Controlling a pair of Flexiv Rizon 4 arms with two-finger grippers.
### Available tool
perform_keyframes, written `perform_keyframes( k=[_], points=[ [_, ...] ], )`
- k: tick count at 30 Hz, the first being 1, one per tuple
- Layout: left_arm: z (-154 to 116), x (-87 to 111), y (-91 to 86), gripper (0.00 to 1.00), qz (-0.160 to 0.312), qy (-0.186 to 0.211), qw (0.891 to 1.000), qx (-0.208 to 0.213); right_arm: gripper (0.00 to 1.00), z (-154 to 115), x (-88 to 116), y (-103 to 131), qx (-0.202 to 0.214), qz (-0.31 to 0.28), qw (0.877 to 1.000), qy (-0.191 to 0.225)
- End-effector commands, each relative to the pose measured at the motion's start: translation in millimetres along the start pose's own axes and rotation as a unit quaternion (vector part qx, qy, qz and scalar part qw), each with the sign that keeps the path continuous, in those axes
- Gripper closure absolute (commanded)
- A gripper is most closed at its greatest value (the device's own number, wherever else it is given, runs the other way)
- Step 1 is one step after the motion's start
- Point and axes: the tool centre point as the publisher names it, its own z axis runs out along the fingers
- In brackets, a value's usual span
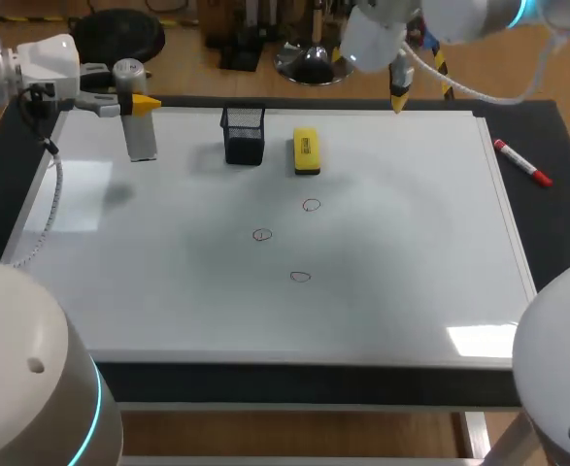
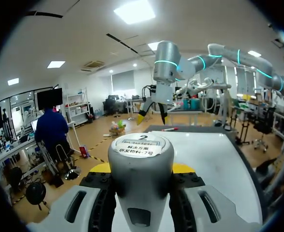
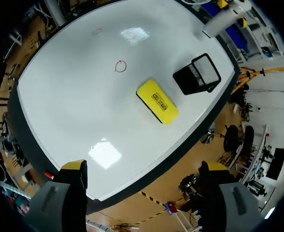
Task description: Pick up the inspection probe, press it on each red-marked spot on the whiteboard one by one, put down the probe, pick up the eraser, and wipe off all the red marks.
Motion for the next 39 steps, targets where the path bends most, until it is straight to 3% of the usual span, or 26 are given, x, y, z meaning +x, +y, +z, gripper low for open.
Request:
perform_keyframes(
  k=[1, 28, 33, 39],
  points=[
    [-0.2, 0.9, -0.5, 1.0, 0.001, -0.001, 1.0, 0.001, 0.0, -2.2, -2.1, 4.9, 0.005, -0.032, 0.99, 0.137],
    [-0.2, 0.9, -0.5, 1.0, 0.001, -0.001, 1.0, 0.001, 0.0, -7.3, -3.8, 5.2, -0.002, -0.019, 0.992, 0.125],
    [-0.2, 0.9, -0.5, 1.0, 0.001, -0.001, 1.0, 0.001, 0.0, 16.8, -5.9, 15.3, -0.036, -0.07, 0.991, 0.108],
    [-0.2, 0.9, -0.5, 1.0, 0.001, -0.001, 1.0, 0.001, 0.0, 36.6, -9.0, 30.7, -0.055, -0.17, 0.979, 0.101]
  ],
)
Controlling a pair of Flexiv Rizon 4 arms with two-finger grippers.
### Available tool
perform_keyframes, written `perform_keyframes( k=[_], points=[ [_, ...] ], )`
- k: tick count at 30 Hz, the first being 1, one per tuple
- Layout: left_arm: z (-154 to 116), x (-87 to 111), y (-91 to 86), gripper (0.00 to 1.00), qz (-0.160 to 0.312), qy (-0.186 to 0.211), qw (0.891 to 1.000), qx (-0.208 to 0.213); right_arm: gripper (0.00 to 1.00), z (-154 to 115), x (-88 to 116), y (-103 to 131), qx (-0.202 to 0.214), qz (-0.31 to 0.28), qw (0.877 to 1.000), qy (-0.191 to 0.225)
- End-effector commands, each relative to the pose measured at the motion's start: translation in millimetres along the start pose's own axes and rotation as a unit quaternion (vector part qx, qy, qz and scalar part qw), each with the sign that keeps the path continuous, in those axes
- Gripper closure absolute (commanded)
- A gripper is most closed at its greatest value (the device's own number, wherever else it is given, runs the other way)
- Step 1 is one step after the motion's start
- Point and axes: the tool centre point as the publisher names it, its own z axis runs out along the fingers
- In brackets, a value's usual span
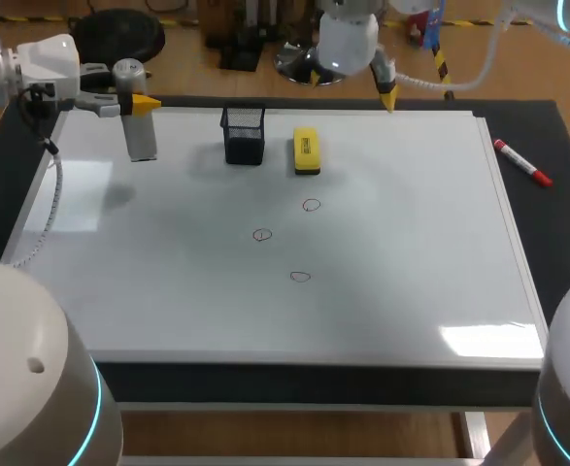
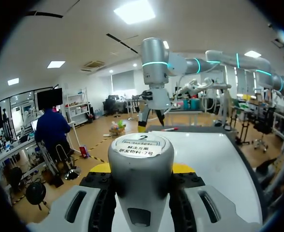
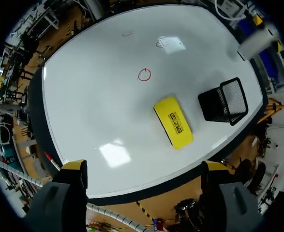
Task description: Pick up the inspection probe, press it on each red-marked spot on the whiteboard one by one, put down the probe, pick up the eraser, and wipe off all the red marks.
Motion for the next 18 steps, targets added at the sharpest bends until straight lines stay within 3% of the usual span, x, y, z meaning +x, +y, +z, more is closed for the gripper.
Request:
perform_keyframes(
  k=[1, 10, 18],
  points=[
    [-0.3, 0.8, -0.4, 1.0, 0.001, -0.001, 1.0, 0.001, 0.0, 15.3, -8.5, 3.3, -0.007, -0.062, 0.998, -0.002],
    [-0.3, 0.8, -0.4, 1.0, 0.001, -0.001, 1.0, 0.001, 0.0, 37.5, -27.0, 23.5, -0.015, -0.186, 0.982, 0.0],
    [-0.3, 0.8, -0.4, 1.0, 0.001, -0.001, 1.0, 0.001, 0.0, 55.0, -37.4, 36.0, -0.031, -0.205, 0.978, 0.004]
  ],
)
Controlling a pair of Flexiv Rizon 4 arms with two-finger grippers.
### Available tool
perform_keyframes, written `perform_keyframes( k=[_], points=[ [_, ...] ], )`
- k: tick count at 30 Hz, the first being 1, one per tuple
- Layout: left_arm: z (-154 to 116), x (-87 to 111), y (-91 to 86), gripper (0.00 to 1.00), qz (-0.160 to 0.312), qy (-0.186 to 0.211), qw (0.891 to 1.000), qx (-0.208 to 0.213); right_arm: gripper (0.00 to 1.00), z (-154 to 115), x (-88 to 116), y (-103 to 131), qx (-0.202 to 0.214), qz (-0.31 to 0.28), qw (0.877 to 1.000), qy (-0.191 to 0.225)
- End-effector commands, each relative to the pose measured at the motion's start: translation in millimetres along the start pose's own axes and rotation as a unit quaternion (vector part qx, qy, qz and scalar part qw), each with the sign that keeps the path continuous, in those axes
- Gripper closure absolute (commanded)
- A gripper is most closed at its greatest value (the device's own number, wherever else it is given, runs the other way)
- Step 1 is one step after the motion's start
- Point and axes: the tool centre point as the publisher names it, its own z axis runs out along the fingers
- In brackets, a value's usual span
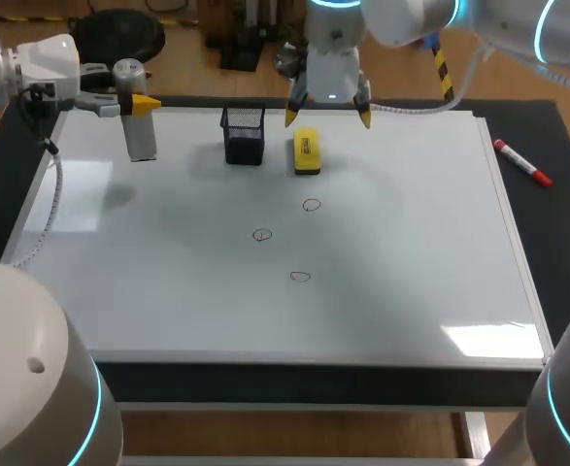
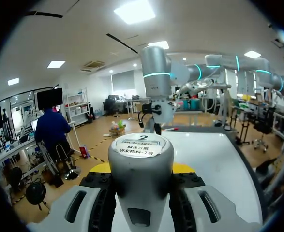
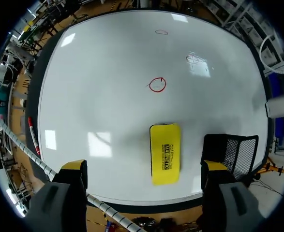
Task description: Pick up the inspection probe, press it on each red-marked spot on the whiteboard one by one, put down the probe, pick up the eraser, and wipe off all the red marks.
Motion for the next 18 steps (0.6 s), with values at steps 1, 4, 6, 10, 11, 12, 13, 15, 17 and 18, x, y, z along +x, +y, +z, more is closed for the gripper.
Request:
perform_keyframes(
  k=[1, 4, 6, 10, 11, 12, 13, 15, 17, 18],
  points=[
    [-0.3, 0.8, -0.5, 1.0, 0.001, -0.001, 1.0, 0.001, 0.0, 9.3, -9.0, -3.1, -0.007, -0.005, 1.0, 0.005],
    [-0.3, 0.8, -0.5, 1.0, 0.001, -0.001, 1.0, 0.001, 0.0, 14.7, -14.9, 0.4, -0.005, -0.017, 1.0, 0.008],
    [-0.3, 0.8, -0.5, 1.0, 0.001, -0.001, 1.0, 0.001, 0.0, 19.1, -18.6, 1.7, -0.007, -0.03, 1.0, 0.005],
    [-0.3, 0.8, -0.5, 1.0, 0.001, -0.001, 1.0, 0.001, 0.0, 25.9, -23.7, 3.4, -0.008, -0.035, 0.999, 0.005],
    [-0.3, 0.8, -0.5, 1.0, 0.001, -0.001, 1.0, 0.001, 0.0, 27.7, -24.1, 3.6, -0.009, -0.034, 0.999, 0.003],
    [-0.3, 0.8, -0.5, 1.0, 0.001, -0.001, 1.0, 0.001, 0.0, 29.9, -24.2, 3.4, -0.011, -0.034, 0.999, 0.002],
    [-0.3, 0.8, -0.5, 1.0, 0.001, -0.001, 1.0, 0.001, 0.0, 31.8, -24.6, 3.6, -0.012, -0.034, 0.999, 0.002],
    [-0.3, 0.8, -0.5, 1.0, 0.001, -0.001, 1.0, 0.001, 0.0, 34.3, -25.2, 4.2, -0.014, -0.032, 0.999, 0.002],
    [-0.3, 0.8, -0.5, 1.0, 0.001, -0.001, 1.0, 0.001, 0.0, 35.9, -25.3, 4.7, -0.013, -0.027, 1.0, 0.001],
    [-0.3, 0.8, -0.5, 1.0, 0.001, -0.001, 1.0, 0.001, 0.0, 37.2, -24.8, 4.6, -0.014, -0.024, 1.0, 0.0]
  ],
)
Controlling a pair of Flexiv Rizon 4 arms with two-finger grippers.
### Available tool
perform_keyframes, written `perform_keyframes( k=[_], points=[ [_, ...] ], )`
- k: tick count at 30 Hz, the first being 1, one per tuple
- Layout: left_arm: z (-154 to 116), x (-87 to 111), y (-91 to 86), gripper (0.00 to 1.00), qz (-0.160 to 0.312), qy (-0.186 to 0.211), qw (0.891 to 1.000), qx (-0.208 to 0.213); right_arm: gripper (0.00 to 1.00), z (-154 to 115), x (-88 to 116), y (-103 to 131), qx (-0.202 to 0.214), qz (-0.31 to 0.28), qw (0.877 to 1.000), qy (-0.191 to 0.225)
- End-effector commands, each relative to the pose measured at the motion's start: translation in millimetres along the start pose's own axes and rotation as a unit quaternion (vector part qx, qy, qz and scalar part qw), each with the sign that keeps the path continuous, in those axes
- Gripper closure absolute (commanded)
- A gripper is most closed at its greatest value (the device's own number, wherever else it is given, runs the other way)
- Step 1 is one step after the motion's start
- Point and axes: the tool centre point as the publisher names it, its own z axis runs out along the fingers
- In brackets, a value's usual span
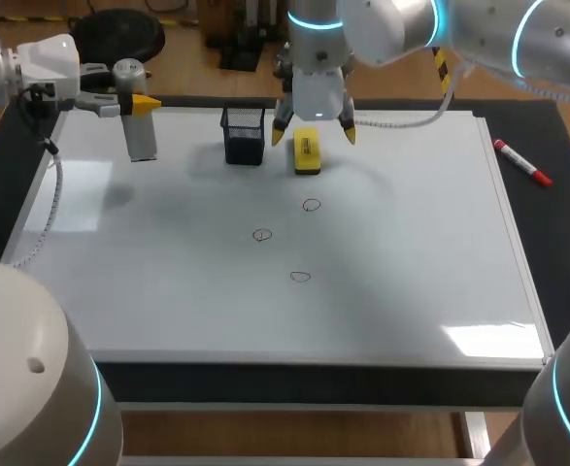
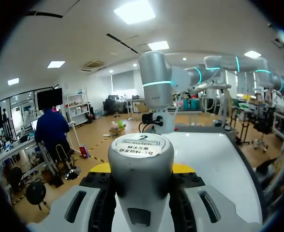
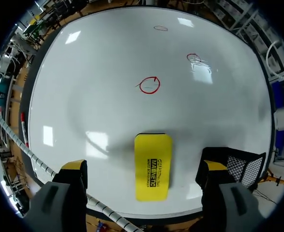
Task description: Pick up the inspection probe, press it on each red-marked spot on the whiteboard one by one, put down the probe, pick up the eraser, and wipe off all the red marks.
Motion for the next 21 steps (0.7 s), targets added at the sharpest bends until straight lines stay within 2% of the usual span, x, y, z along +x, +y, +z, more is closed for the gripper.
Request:
perform_keyframes(
  k=[1, 21],
  points=[
    [-0.3, 0.8, -0.5, 1.0, 0.001, -0.001, 1.0, 0.001, 0.0, 5.4, -0.9, -4.1, -0.002, 0.005, 1.0, 0.0],
    [-0.3, 0.8, -0.5, 1.0, 0.001, -0.001, 1.0, 0.001, 0.0, 17.5, -4.8, -8.1, 0.002, 0.0, 1.0, 0.0]
  ],
)
